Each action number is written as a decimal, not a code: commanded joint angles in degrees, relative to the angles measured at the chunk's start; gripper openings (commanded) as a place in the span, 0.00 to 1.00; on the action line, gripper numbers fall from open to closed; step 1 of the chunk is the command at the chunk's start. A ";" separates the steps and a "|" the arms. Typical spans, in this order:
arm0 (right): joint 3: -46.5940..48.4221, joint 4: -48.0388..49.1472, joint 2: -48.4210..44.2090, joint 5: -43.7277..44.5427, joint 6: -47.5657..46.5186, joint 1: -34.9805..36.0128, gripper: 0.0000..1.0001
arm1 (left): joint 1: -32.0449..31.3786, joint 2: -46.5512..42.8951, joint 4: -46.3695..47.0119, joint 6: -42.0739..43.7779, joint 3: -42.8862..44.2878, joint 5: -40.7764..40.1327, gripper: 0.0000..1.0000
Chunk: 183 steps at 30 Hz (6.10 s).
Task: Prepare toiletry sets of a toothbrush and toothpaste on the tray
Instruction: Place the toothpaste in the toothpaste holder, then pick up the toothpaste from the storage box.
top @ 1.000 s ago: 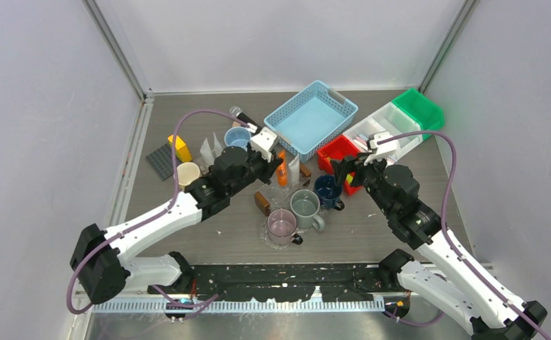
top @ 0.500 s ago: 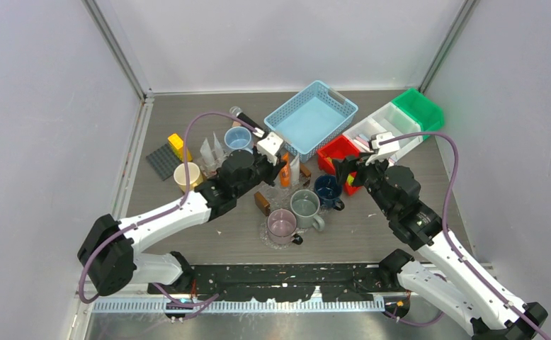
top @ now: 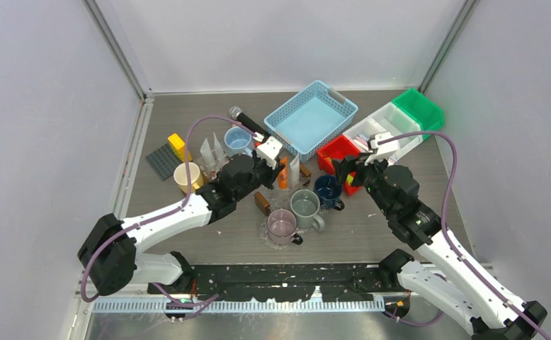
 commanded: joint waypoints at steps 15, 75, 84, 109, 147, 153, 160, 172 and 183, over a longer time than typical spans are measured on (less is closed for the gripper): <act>-0.32 2.93 -0.08 0.66 -0.89 -0.11 0.84 | -0.29 3.64 12.16 1.00 -3.80 -0.58 0.04; 12.32 -14.84 33.34 -18.40 18.93 -25.53 0.63 | 17.29 -20.76 -52.07 0.58 18.24 -8.40 1.00; 11.05 -11.24 41.08 -20.17 18.34 -26.67 0.59 | 17.29 -22.43 -52.62 0.85 17.71 -9.46 1.00; 9.82 -9.36 45.84 -22.91 16.22 -28.06 0.30 | 17.29 -22.17 -50.88 -3.25 19.14 -5.26 1.00; 3.72 4.50 9.38 -37.33 15.69 -26.06 0.01 | 17.01 -9.66 -32.21 -24.07 26.46 19.09 0.93; 2.75 10.11 7.39 -40.92 16.02 -22.09 0.01 | 14.59 -4.54 -26.63 -27.60 28.44 20.39 0.92; 3.05 12.66 7.20 -41.77 15.95 -17.11 0.01 | 11.87 3.16 -20.93 -32.33 32.42 20.96 0.89; 3.15 14.03 7.29 -41.57 15.66 -13.48 0.01 | 8.28 11.31 -15.66 -40.38 34.87 18.33 0.72; 2.41 13.33 6.84 -41.40 14.67 -12.71 0.06 | 7.88 10.35 -7.94 -44.52 32.04 18.67 0.01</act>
